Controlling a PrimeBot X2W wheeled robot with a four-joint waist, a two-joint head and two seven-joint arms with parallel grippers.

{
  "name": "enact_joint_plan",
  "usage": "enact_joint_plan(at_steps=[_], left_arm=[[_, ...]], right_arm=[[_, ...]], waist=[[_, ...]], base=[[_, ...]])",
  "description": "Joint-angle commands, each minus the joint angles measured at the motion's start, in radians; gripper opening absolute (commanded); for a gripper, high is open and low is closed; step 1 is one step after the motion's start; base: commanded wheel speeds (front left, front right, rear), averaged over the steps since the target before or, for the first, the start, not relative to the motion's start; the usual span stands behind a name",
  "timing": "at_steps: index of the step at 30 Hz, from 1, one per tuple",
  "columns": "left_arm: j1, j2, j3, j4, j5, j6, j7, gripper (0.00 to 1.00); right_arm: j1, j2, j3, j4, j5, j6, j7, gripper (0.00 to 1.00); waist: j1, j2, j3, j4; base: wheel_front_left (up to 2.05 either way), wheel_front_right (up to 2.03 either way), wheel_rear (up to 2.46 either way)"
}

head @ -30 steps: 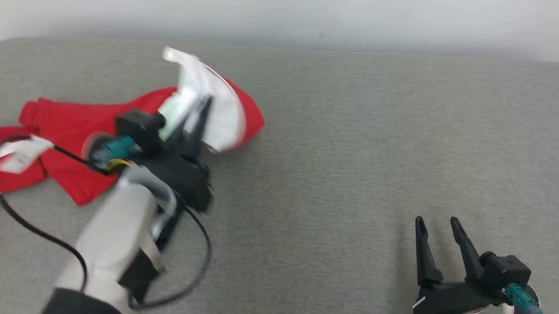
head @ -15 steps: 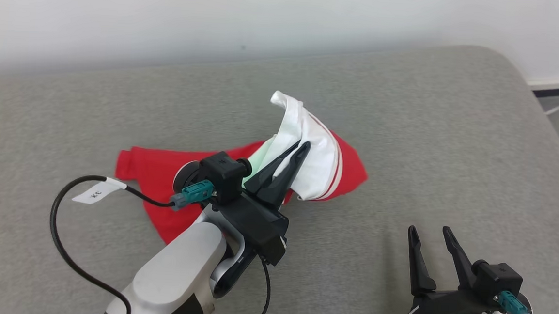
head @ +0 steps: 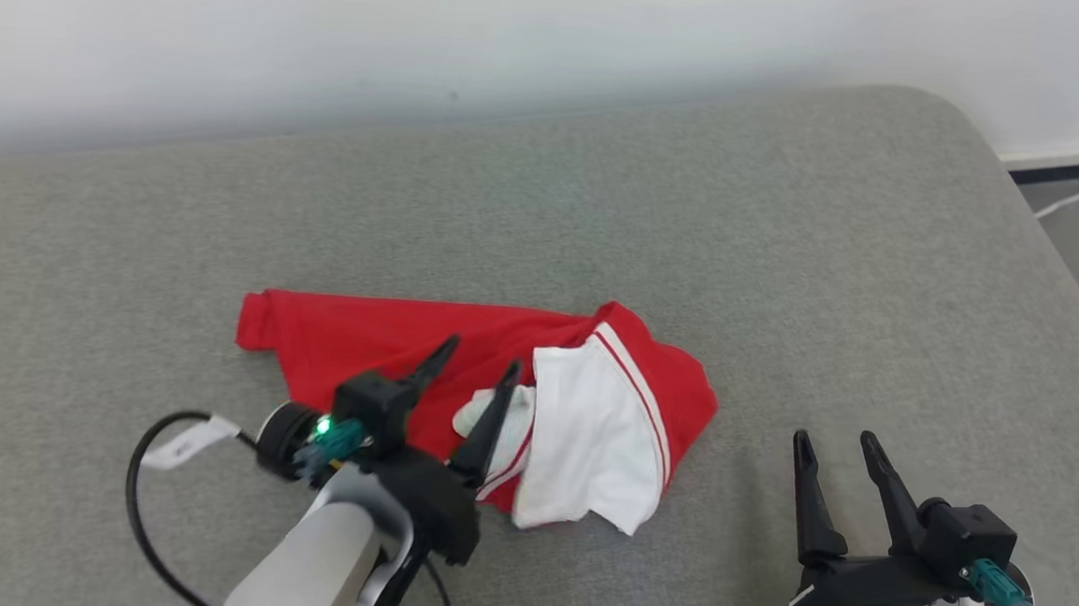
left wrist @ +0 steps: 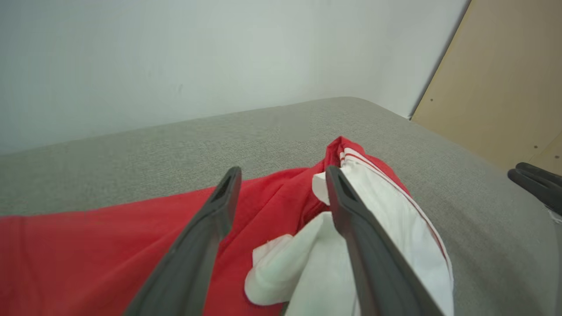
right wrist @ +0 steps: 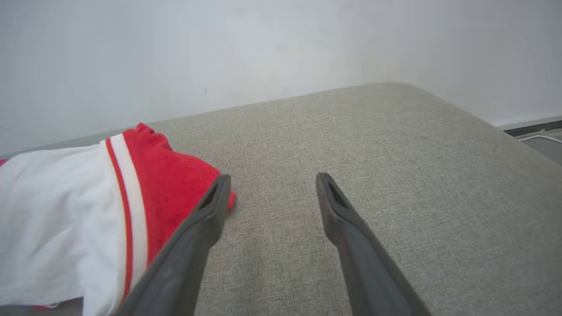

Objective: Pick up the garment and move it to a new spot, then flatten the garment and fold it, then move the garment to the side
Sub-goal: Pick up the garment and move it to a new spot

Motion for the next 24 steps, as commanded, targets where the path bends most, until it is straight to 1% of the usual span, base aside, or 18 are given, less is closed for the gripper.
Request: enact_joint_plan(at_steps=[1, 7, 9, 11, 12, 16, 21, 24], left_arm=[[0.048, 0.001, 0.041, 0.003, 0.044, 0.012, -0.004, 1.0], [0.179, 0.022, 0.201, -0.067, 0.16, 0.047, -0.004, 1.0], [0.233, 0.026, 0.267, -0.101, 0.18, 0.061, -0.004, 1.0], [0.285, 0.033, 0.318, -0.133, 0.212, 0.063, -0.004, 1.0], [0.285, 0.033, 0.318, -0.133, 0.212, 0.063, -0.004, 1.0], [0.385, 0.04, 0.408, -0.187, 0.259, 0.067, -0.004, 1.0], [0.491, 0.038, 0.512, -0.266, 0.311, 0.082, -0.004, 1.0], [0.543, 0.031, 0.561, -0.291, 0.331, 0.087, -0.004, 1.0]], right_arm=[[0.001, -0.001, 0.004, -0.009, -0.001, 0.0, 0.0, 1.0], [0.008, 0.001, 0.022, -0.014, 0.001, 0.0, 0.0, 1.0], [0.014, 0.003, 0.029, -0.015, 0.0, 0.0, 0.0, 1.0], [0.02, 0.007, 0.034, -0.014, -0.004, 0.0, 0.0, 1.0], [0.02, 0.007, 0.034, -0.014, -0.004, 0.0, 0.0, 1.0], [0.027, 0.016, 0.044, -0.011, -0.005, 0.0, 0.0, 1.0], [0.037, 0.02, 0.057, -0.014, -0.004, 0.0, 0.0, 1.0], [0.036, 0.022, 0.061, -0.015, -0.005, 0.0, 0.0, 1.0]], waist=[[0.0, 0.0, -0.015, 0.03], [0.0, 0.0, -0.043, 0.074], [0.0, 0.0, -0.054, 0.087], [0.0, 0.0, -0.066, 0.097], [0.0, 0.0, -0.066, 0.097], [0.0, 0.0, -0.087, 0.112], [0.0, 0.0, -0.099, 0.13], [0.0, 0.0, -0.104, 0.146]], base=[[0.0, 0.0, 0.0], [0.0, 0.0, 0.0], [0.0, 0.0, 0.0], [0.0, 0.0, 0.0], [0.0, 0.0, 0.0], [0.0, 0.0, 0.0], [0.0, 0.0, 0.0], [0.0, 0.0, 0.0]])
